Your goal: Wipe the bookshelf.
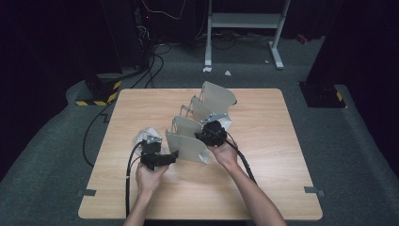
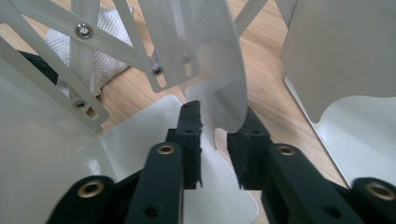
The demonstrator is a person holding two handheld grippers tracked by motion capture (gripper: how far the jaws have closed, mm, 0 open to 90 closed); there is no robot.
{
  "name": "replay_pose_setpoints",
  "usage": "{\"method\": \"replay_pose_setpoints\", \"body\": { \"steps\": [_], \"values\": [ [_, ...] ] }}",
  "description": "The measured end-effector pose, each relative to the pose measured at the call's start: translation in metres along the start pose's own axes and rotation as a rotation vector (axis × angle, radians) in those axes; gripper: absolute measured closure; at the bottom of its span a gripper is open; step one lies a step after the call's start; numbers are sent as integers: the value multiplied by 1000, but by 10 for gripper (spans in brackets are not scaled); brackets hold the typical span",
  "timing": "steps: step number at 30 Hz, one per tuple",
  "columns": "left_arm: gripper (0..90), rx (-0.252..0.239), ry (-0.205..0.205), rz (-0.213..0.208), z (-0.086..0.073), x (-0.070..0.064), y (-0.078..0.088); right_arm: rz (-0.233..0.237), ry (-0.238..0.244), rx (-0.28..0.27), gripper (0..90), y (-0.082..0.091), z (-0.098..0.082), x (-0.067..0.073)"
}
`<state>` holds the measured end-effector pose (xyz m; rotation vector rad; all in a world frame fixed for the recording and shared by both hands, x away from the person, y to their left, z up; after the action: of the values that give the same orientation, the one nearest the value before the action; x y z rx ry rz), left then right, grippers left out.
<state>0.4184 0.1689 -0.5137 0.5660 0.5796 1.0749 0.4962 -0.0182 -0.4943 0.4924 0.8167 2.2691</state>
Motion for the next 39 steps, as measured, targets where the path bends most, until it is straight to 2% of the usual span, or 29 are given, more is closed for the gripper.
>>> {"method": "replay_pose_setpoints", "body": {
  "steps": [3, 7, 8, 10, 12, 13, 15, 16, 19, 20, 21, 22, 24, 26, 28, 30, 31, 33, 34, 37, 39],
  "values": [
    [188, 0, 1, -1, 0, 0, 0, -7, 3, 6, 675, 6, -3, -6],
    [190, -2, 10, -7, 0, 0, 1, -42, 14, 15, 676, 21, -12, -22],
    [193, -16, 17, -11, 2, -2, 3, -54, -9, 10, 676, 28, -17, -34],
    [195, -27, 8, -7, 3, -4, 4, -61, -18, 7, 674, 30, -18, -39],
    [195, -28, -2, -7, 6, -9, 6, -83, -52, -10, 673, 36, -20, -53],
    [188, -27, -11, -13, 9, -13, 7, -97, -67, -19, 666, 38, -17, -62],
    [186, -28, -19, -13, 11, -15, 8, -104, -70, -26, 665, 40, -15, -66],
    [179, -30, -25, -11, 13, -16, 9, -115, -71, -68, 665, 43, -9, -71],
    [171, -31, -32, -1, 16, -19, 11, -132, -59, -42, 665, 43, -3, -74],
    [170, -33, -33, -1, 16, -20, 11, -137, -56, -56, 665, 44, 1, -75],
    [169, -33, -32, -2, 17, -21, 12, -133, -61, -43, 665, 44, 4, -77],
    [165, -33, -34, -4, 18, -21, 13, -157, -50, -41, 664, 44, 11, -80],
    [165, -38, -38, -1, 20, -22, 15, -172, -55, -34, 664, 46, 14, -84],
    [165, -36, -39, -4, 21, -22, 16, -204, -67, -44, 661, 50, 19, -92],
    [159, -35, -41, -4, 22, -21, 16, -244, -95, -46, 645, 57, 24, -108],
    [160, -35, -41, -2, 22, -19, 17, -261, -100, -46, 636, 59, 25, -113],
    [161, -34, -40, -1, 22, -19, 17, -286, -121, -80, 589, 65, 25, -125],
    [162, -34, -39, -1, 22, -18, 17, -290, -126, -90, 571, 65, 25, -128],
    [165, -34, -38, 0, 22, -19, 17, -311, -119, -98, 552, 65, 24, -135],
    [169, -36, -41, -3, 22, -20, 17, -314, -111, -90, 564, 63, 24, -139],
    [168, -28, -42, -3, 22, -20, 16, -316, -114, -36, 567, 60, 28, -142]
  ]
}}
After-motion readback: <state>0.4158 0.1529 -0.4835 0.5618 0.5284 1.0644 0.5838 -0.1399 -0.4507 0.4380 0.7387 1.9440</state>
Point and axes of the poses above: each handheld gripper's, and its own axes: y roughly backward along the jaws, z roughly out of its top, x roughly to its left, the point moved 5 cm from there along -y, roughly forward along the jaws, and after that the axes turned 3 degrees about -y, right-handed, at the moved point
